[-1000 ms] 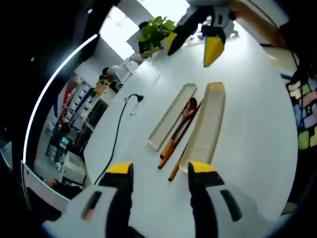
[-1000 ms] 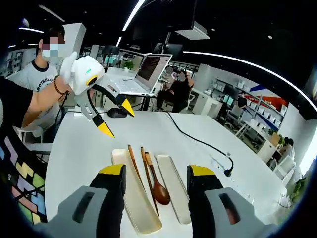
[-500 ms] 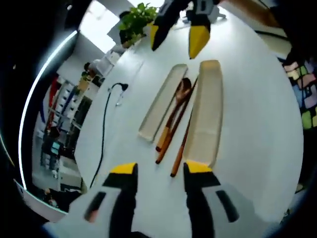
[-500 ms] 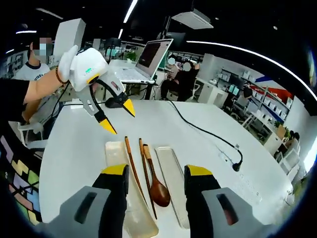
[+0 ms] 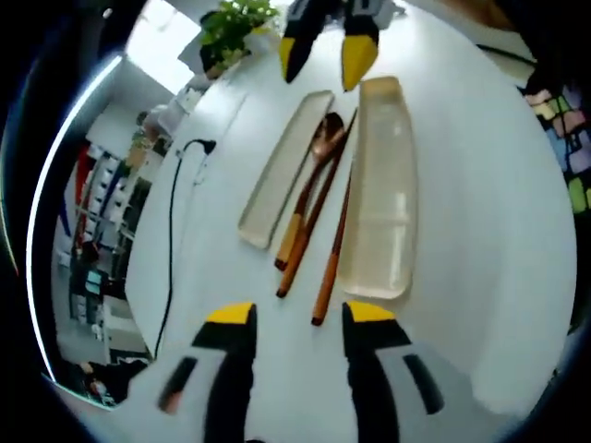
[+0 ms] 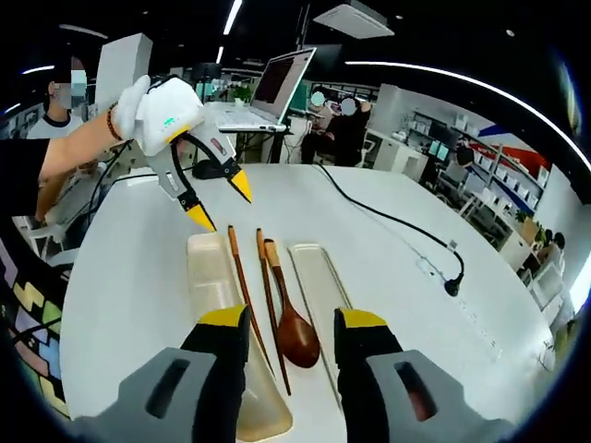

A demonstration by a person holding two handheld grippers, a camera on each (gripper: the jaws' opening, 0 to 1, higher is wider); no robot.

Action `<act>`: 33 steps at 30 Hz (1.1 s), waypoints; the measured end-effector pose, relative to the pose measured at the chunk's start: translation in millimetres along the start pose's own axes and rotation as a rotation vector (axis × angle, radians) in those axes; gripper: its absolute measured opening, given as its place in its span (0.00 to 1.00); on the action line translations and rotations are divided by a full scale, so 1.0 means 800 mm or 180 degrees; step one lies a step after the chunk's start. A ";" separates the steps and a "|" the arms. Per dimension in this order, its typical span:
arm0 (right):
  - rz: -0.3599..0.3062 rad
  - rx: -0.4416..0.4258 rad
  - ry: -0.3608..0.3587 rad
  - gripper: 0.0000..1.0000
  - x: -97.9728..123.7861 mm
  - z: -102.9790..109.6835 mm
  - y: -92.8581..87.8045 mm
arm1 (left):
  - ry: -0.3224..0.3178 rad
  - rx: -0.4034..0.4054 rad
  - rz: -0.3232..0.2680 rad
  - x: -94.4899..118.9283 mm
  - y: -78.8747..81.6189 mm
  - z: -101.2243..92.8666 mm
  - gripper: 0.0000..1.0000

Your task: Arrange the utensils inside the cutlery case until each visible utensil rests in its matching compartment.

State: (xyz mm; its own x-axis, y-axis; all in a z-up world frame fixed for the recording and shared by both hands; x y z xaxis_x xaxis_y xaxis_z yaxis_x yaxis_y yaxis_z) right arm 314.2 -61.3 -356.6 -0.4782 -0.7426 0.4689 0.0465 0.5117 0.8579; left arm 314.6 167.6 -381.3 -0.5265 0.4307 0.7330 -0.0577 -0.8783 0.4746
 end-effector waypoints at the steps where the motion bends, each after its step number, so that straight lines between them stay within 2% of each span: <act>1: 0.0038 -0.0013 -0.0009 0.36 0.001 0.000 -0.004 | -0.0001 -0.0004 0.0011 -0.001 -0.001 0.001 0.36; 10: 0.0183 0.0047 -0.0039 0.31 0.000 -0.011 -0.021 | -0.0139 0.0017 0.0142 -0.012 -0.013 -0.004 0.34; 12: 0.0244 0.0071 0.0034 0.31 -0.002 -0.010 -0.023 | -0.0160 -0.0004 0.0155 -0.016 -0.013 -0.005 0.32; 15: 0.0300 0.0122 -0.0013 0.33 -0.003 -0.014 -0.020 | -0.0205 -0.0047 0.0187 -0.020 -0.011 -0.007 0.29; 21: 0.0374 0.0330 0.0069 0.31 -0.006 -0.015 -0.017 | -0.0296 -0.0091 0.0206 -0.024 -0.007 -0.006 0.27; 24: 0.0440 0.0407 0.0136 0.30 -0.010 -0.014 -0.017 | -0.0441 -0.0098 0.0232 -0.025 -0.008 -0.009 0.20; 27: 0.0483 0.0469 0.0168 0.30 -0.015 -0.015 -0.014 | -0.0572 -0.0224 0.0311 -0.028 -0.007 -0.011 0.13; 33: 0.0560 0.0586 0.0300 0.29 -0.031 -0.013 -0.005 | -0.0835 -0.0168 0.0459 -0.033 -0.003 -0.010 0.07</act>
State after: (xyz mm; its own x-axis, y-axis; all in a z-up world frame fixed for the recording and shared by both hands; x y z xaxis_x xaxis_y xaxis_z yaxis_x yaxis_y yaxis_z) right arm 335.2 -49.8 -369.6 -0.3927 -0.6678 0.6323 -0.0427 0.7001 0.7128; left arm 321.8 156.9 -405.9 -0.2958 0.3337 0.8951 -0.0459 -0.9409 0.3356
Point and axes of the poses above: the point that each gripper's makers call its tool centre point, and the gripper's own axes: x roughly backward along the fingers, z roughly to its left, y roughly out of its top, the point moved 7 cm from there along x, roughly backward along the fingers, and after that the axes turned 8 degrees about -z, right-handed, at the moved point
